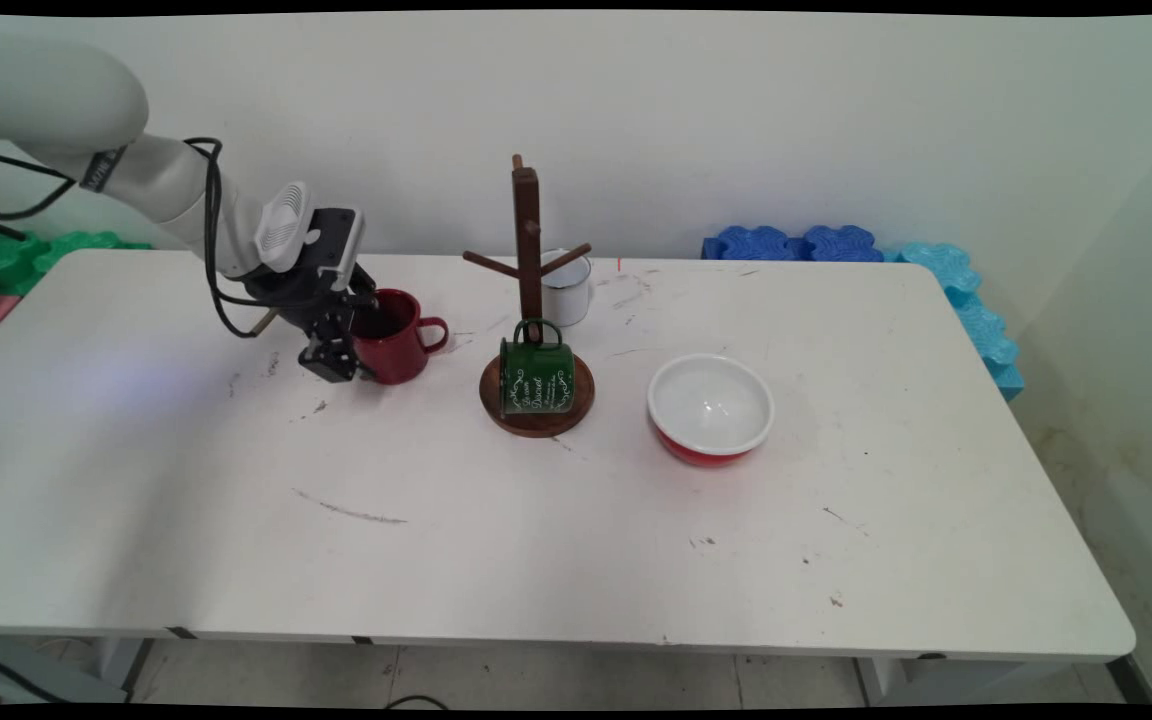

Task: Place the picked object on the table

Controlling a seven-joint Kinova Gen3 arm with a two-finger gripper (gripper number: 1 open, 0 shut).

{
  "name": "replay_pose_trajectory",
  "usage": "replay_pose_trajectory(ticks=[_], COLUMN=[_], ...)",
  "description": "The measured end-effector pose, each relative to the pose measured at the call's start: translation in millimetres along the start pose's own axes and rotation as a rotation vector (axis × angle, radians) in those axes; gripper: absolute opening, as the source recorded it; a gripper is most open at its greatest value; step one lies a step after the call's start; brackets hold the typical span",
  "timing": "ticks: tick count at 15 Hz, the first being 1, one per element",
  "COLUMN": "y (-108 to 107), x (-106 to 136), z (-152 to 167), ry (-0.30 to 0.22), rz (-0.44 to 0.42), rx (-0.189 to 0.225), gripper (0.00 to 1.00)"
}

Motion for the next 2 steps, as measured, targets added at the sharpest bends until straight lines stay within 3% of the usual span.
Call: replay_pose_trajectory(ticks=[2], y=[1.8], x=[-1.1], z=[-0.9], ry=[0.001], rz=[-0.001], rx=[0.001], gripper=[1.0])
